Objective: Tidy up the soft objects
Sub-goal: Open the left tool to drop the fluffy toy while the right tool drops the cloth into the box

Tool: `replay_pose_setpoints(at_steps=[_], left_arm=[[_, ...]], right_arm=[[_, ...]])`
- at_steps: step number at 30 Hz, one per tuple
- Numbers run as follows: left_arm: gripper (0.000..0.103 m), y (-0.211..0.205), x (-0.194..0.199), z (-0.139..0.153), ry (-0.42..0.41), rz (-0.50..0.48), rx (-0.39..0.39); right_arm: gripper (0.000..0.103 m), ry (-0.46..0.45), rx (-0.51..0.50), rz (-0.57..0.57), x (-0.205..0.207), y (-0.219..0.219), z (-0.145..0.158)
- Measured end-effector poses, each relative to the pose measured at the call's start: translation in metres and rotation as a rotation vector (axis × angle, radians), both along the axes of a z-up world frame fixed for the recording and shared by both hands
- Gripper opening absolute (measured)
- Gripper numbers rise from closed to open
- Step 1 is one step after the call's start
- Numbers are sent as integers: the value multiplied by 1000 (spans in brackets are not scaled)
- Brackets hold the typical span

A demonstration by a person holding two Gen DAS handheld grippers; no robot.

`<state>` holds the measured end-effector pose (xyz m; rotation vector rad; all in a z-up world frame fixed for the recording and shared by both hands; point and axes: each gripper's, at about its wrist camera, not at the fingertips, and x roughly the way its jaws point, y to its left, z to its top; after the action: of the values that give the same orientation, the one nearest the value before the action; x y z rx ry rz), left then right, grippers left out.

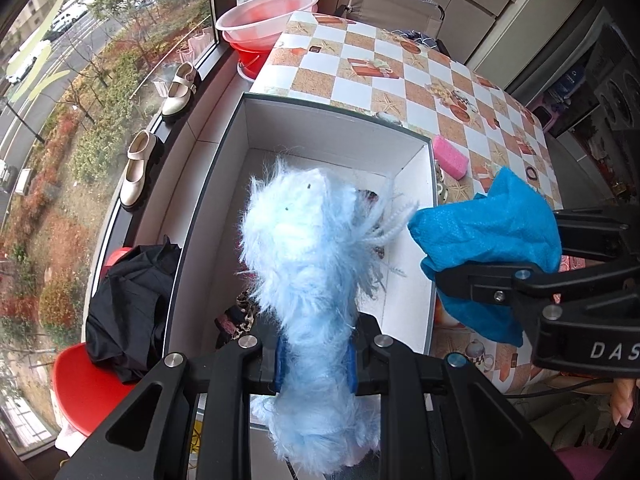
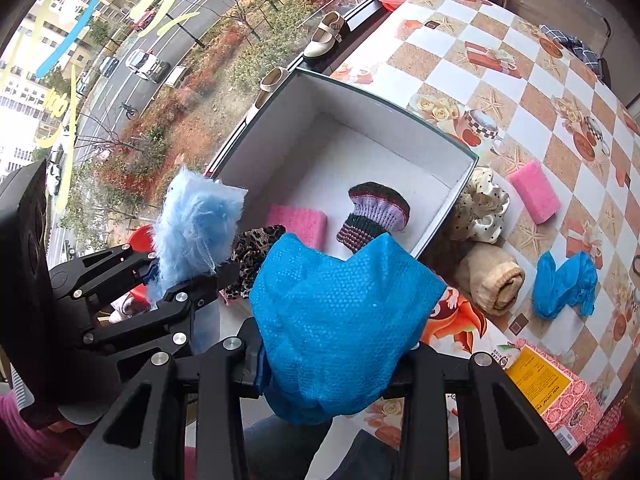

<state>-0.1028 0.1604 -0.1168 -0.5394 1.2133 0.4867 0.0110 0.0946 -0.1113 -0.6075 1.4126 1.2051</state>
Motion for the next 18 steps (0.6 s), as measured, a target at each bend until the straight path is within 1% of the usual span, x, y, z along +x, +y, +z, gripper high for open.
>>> replay_pose_setpoints(at_steps=[2, 4, 5, 6, 7, 8, 9, 10, 11, 12, 13, 14, 16, 18], left_arm=[[25, 3, 2, -1, 4, 4, 6], [27, 4, 3, 0, 4, 12, 25], [32, 5, 4, -1, 6, 13, 30], [40, 6, 5, -1, 5, 13, 34], [47, 7, 5, -1, 4, 17, 40], [62, 7, 5, 0, 2, 24, 52], [73, 7, 5, 2, -3, 32, 67], [77, 8, 5, 3, -9, 39, 79], [80, 9, 4, 4, -13, 43, 85], [80, 10, 5, 5, -11, 47, 86], [80, 11, 5, 4, -6, 50, 86], [80, 12, 6, 4, -2, 52, 82], [80, 15, 7, 2, 6, 59, 67], [80, 17, 8, 0, 10, 70, 43]], right_arm=[[38, -1, 3, 2, 1, 5, 1], [38, 1, 6, 2, 3, 11, 2], [38, 1, 8, 1, 4, 14, 3], [38, 0, 10, -2, 5, 17, 3], [38, 1, 11, -7, 6, 20, 4], [40, 4, 12, -12, 8, 23, 4], [44, 8, 13, -17, 9, 25, 4], [49, 8, 16, -26, 10, 28, 5], [55, 13, 19, -35, 12, 29, 5], [61, 25, 20, -45, 14, 31, 5], [78, 34, 19, -57, 16, 32, 5], [87, 37, 18, -69, 18, 32, 5], [87, 33, 11, -85, 21, 31, 5], [87, 30, -19, -102, 26, 28, 3]])
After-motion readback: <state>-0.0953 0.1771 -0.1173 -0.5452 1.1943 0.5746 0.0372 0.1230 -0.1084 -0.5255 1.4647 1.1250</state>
